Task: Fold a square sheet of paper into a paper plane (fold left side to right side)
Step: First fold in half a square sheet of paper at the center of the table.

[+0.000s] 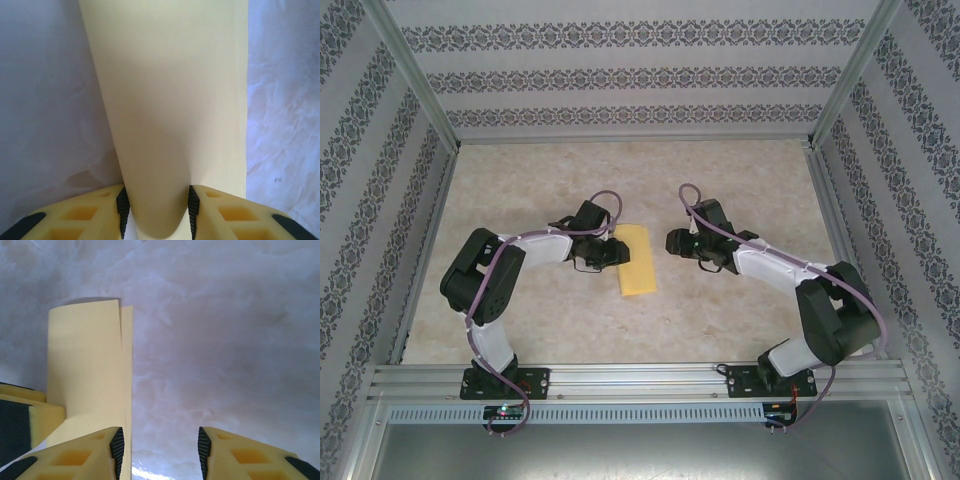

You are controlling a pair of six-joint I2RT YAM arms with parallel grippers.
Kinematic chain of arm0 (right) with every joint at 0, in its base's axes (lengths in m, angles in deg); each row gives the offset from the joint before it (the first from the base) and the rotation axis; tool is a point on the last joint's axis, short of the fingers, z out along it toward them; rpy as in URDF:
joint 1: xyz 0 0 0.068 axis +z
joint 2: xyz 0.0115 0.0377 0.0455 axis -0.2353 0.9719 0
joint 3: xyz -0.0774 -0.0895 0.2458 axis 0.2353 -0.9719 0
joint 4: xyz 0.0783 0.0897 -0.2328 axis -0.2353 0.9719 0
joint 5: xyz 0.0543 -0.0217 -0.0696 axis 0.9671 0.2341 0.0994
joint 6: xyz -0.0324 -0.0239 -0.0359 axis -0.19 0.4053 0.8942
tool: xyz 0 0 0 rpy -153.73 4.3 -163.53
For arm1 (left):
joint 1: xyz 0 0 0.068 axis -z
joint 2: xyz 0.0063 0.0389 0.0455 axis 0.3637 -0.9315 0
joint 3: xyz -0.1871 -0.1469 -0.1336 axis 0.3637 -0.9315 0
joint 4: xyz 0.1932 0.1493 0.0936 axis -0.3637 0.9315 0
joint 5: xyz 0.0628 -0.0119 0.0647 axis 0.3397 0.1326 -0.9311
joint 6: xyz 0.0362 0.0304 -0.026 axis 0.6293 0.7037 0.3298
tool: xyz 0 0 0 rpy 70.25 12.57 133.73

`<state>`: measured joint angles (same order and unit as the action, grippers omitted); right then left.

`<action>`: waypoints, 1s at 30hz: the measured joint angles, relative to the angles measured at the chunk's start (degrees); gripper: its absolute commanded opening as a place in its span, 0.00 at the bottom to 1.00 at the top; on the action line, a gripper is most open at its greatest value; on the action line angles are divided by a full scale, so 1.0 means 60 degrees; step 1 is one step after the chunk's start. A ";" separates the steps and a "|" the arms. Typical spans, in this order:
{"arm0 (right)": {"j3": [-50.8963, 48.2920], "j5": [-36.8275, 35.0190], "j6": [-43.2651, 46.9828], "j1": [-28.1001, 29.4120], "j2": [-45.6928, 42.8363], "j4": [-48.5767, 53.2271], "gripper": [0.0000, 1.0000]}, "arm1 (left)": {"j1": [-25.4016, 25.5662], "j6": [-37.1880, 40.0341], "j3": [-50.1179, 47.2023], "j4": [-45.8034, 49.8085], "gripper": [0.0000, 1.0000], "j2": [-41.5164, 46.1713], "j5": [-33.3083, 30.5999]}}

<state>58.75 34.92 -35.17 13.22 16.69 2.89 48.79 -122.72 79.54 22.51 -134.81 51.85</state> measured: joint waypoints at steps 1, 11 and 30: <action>-0.0029 -0.0033 0.0044 -0.0018 -0.0055 0.0033 0.46 | 0.0022 0.0025 0.0058 0.0073 0.43 -0.0022 -0.0018; -0.0113 -0.0131 0.0149 -0.0080 -0.0266 0.0175 0.46 | 0.0178 0.0295 0.0499 0.0703 0.46 -0.0171 -0.0280; -0.0215 -0.0120 0.0146 -0.0080 -0.0718 0.0200 0.58 | 0.0219 0.0350 0.0892 0.1217 0.46 -0.0393 -0.0364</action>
<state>57.46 34.20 -34.29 12.74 12.38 4.10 50.10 -120.62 84.89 29.81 -137.17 49.66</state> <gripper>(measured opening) 0.562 0.459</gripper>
